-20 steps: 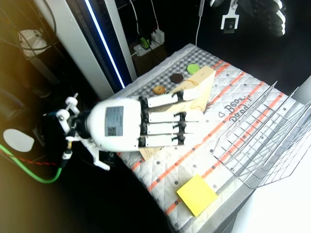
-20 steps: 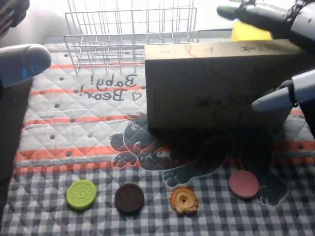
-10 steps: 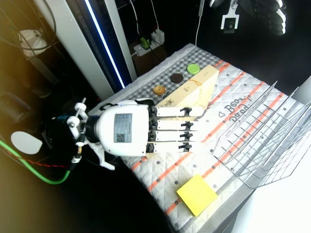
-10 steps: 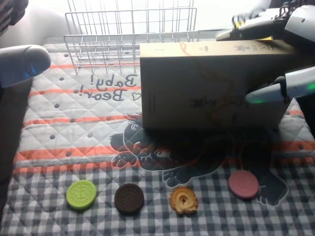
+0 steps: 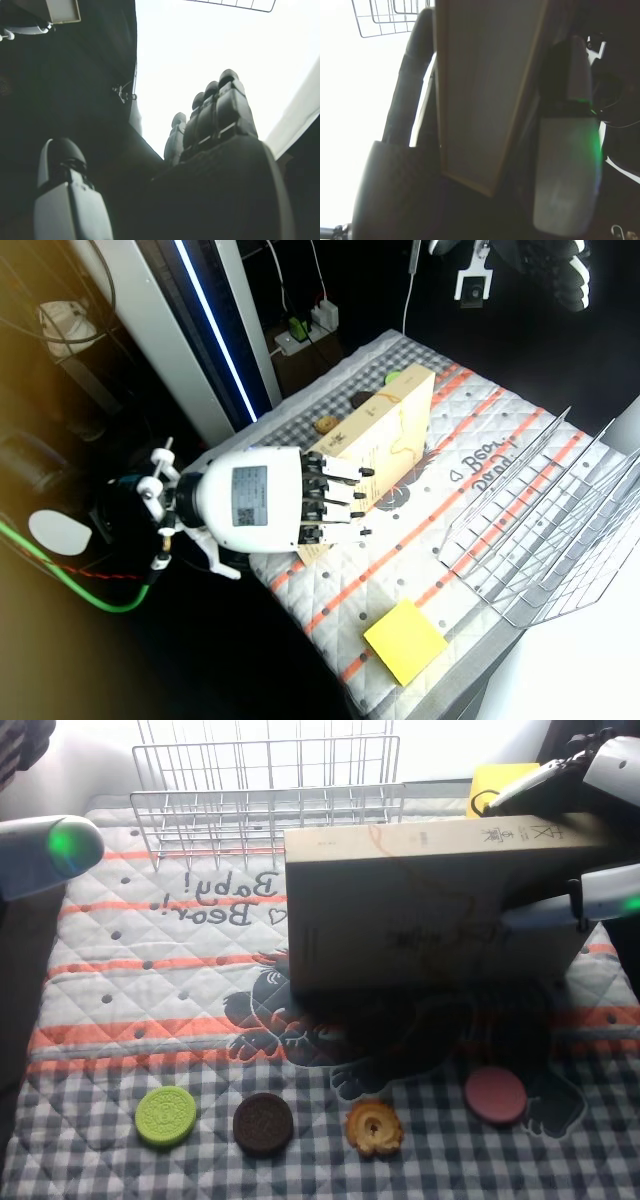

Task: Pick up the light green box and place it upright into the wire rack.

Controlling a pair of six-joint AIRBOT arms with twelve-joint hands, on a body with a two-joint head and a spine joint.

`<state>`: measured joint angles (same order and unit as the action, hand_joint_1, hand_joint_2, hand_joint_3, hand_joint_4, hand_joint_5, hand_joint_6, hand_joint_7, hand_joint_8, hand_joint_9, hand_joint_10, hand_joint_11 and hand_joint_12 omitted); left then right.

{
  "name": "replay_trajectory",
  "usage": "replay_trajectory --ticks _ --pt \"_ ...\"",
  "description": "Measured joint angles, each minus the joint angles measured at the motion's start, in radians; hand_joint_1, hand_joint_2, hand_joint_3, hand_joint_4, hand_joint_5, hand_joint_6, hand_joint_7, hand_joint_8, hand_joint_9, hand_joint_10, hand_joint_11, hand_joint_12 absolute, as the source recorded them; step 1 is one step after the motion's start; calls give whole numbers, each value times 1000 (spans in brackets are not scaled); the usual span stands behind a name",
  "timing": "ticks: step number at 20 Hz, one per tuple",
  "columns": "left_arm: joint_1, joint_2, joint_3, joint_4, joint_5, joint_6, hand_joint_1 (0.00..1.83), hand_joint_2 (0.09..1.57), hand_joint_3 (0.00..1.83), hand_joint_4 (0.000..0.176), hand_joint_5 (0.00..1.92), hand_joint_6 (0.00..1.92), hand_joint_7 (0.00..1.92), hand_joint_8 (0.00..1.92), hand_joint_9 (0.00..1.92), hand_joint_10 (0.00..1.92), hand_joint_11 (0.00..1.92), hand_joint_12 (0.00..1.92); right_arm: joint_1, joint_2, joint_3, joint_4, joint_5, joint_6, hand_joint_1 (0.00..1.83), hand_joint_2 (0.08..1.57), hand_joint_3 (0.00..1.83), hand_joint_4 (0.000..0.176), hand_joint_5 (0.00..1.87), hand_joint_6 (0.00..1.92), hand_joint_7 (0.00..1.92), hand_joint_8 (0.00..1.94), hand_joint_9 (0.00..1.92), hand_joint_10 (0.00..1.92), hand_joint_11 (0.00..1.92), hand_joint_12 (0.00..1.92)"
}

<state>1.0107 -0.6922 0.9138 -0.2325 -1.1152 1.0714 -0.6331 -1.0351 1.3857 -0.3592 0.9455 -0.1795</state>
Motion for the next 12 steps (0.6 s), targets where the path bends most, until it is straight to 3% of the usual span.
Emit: replay_trajectory --ticks 1,2,3,4,5,7,8,9,10,11,12 --pt "0 0 0 0 0 0 563 833 3 176 25 4 0 0 0 0 0 0 0 0 1 -1 3 0 1183 1077 6 0 1077 793 1344 329 1278 902 1100 1436" --pt "0 0 0 0 0 0 552 838 5 176 34 7 0 0 0 0 0 0 0 -2 5 -1 7 2 1270 1037 26 0 1105 619 1252 680 1312 843 1150 1396" --pt "0 0 0 0 0 0 574 833 2 176 29 4 0 0 0 0 0 0 0 -2 10 0 7 14 1285 1048 13 0 1115 558 1182 863 1262 952 1111 1529" --pt "0 0 0 0 0 0 584 833 2 176 30 4 0 0 0 0 0 0 0 -5 16 0 8 26 1272 1061 4 0 1068 683 1168 849 1253 927 1128 1498" --pt "0 0 0 -1 0 0 591 832 1 176 20 0 0 0 0 0 0 0 0 -12 27 0 11 45 1257 1068 1 0 1031 802 1176 778 1271 785 1126 1423" --pt "0 0 0 0 0 0 569 827 0 176 20 1 0 0 0 0 0 0 -5 -32 61 0 22 92 1261 1060 0 0 1033 796 1215 705 1348 682 1158 1425" --pt "0 0 0 1 -1 0 567 821 0 176 28 4 0 0 0 0 0 0 -8 -39 73 8 30 112 1276 1053 0 0 1036 757 1246 678 1392 722 1206 1456" --pt "0 0 0 -1 0 0 568 824 0 176 32 5 0 0 0 0 0 0 -8 -39 76 11 29 120 1188 1098 0 0 1012 886 1311 466 1396 859 1236 1495" --pt "0 0 0 -1 -1 0 578 829 1 176 36 6 0 0 0 0 0 0 -8 -40 75 7 32 119 1166 1115 0 0 988 944 1373 494 1377 1091 1275 1574" --pt "0 0 0 1 -1 0 580 828 0 176 26 1 0 0 0 0 0 0 -7 -41 75 3 40 113 1164 1120 0 0 981 961 1225 1047 1226 1526 1176 1852" --pt "0 0 0 1 0 0 583 824 0 176 31 3 0 0 0 0 0 0 -4 -41 75 -1 43 112 1241 1132 0 0 988 737 1016 1252 1111 1520 1069 1871"
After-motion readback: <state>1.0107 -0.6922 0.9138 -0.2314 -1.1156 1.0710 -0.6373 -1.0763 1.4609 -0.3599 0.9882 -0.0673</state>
